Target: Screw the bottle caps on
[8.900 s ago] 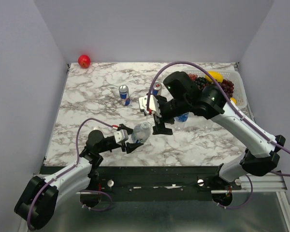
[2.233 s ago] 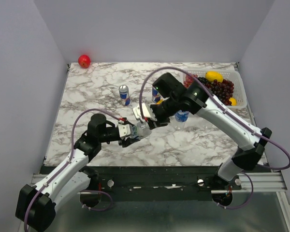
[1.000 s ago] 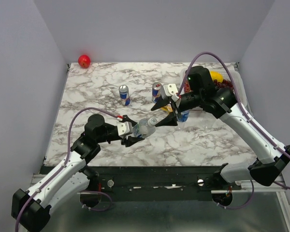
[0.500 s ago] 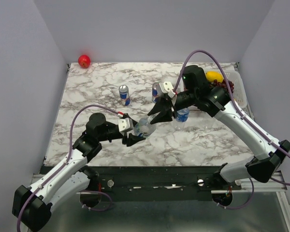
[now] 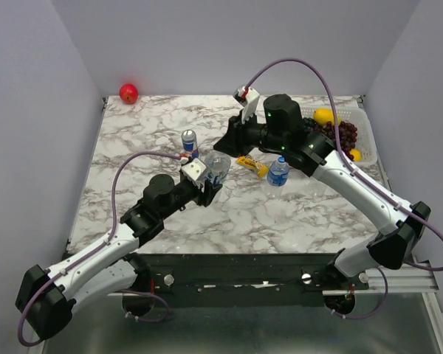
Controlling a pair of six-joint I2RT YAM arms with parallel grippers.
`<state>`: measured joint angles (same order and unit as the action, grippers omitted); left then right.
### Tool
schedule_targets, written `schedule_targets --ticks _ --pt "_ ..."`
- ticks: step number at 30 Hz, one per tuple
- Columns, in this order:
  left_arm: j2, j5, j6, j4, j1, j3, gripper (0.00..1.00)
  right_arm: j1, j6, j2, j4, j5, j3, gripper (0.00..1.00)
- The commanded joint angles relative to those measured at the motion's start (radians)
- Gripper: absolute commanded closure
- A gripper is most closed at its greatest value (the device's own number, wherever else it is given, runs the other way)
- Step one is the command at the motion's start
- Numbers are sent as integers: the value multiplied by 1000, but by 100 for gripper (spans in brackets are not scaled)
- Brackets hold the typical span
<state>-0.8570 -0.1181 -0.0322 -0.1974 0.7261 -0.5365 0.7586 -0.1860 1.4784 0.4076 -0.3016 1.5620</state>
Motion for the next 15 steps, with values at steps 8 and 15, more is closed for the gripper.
schedule_targets --ticks 8,15 --pt "153 -518 26 10 -178 38 100 -130 130 -79 -78 -443 24 34" --pt "145 -749 71 76 -234 9 100 -131 257 -52 -81 -869 -3 34"
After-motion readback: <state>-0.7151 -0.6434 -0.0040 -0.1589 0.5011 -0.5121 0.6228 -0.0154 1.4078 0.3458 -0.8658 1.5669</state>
